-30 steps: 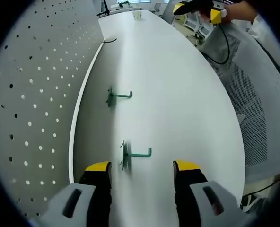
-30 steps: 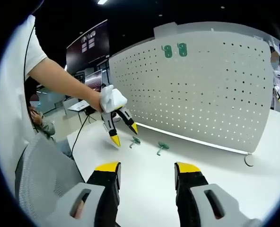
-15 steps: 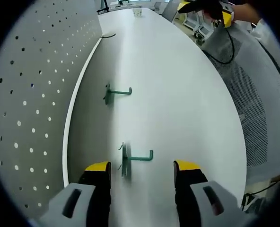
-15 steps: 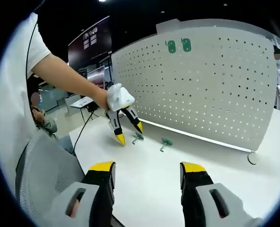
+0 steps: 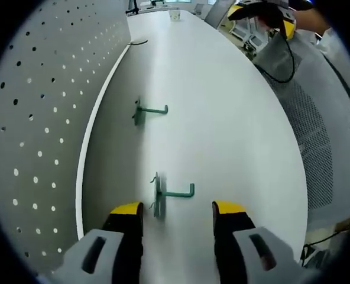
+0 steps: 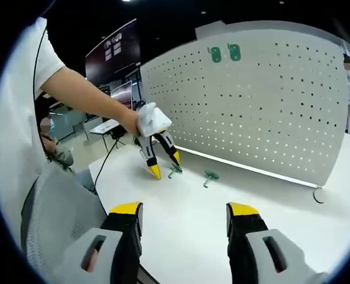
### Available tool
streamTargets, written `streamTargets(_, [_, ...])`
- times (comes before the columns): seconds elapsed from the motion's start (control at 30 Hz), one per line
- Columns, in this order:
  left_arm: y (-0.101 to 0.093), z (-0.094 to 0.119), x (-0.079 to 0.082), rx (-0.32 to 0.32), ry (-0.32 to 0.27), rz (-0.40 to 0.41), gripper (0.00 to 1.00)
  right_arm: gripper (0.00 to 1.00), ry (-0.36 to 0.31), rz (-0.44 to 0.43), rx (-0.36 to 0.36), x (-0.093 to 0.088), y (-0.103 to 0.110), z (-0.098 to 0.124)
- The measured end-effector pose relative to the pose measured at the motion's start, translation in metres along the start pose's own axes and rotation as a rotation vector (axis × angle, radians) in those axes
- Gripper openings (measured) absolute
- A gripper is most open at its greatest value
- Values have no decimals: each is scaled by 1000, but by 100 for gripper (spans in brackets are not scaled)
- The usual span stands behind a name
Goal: Insert the hook assembly into the mounting plate slot until the hook locks in place.
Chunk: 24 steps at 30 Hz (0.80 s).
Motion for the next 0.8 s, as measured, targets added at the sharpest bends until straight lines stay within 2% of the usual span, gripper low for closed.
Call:
streamTargets(0.07, [1, 0, 1, 2, 4, 1, 44, 54, -4, -2, -3, 0, -1, 0])
streamTargets(0.23, [4, 1, 1, 21, 0, 32, 26, 54, -6, -4, -4, 0, -1, 0])
streamTargets(0.37, [8, 1, 0, 50, -17, 97, 20, 53, -11, -9, -8, 1, -1, 1])
streamTargets(0.53, [7, 0, 1, 67, -11, 122, 16, 53, -14, -9, -13, 1, -1, 2])
streamTargets(0.67, [7, 1, -2, 91, -9, 147, 6, 53, -14, -18, -16, 1, -2, 2])
streamTargets(0.8, [7, 1, -4, 101, -29, 165, 5, 53, -17, -22, -16, 1, -3, 2])
Point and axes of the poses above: the point that each gripper's makers call its tool centre point, and the gripper's own axes: z roughly backward along the fingers, y roughly to its left, x roughly out of its top, the point moved 10 cm from there along z, roughly backward along the fingers, and after that the axes turned 4 degrees about -x, right-handed, at the moved point
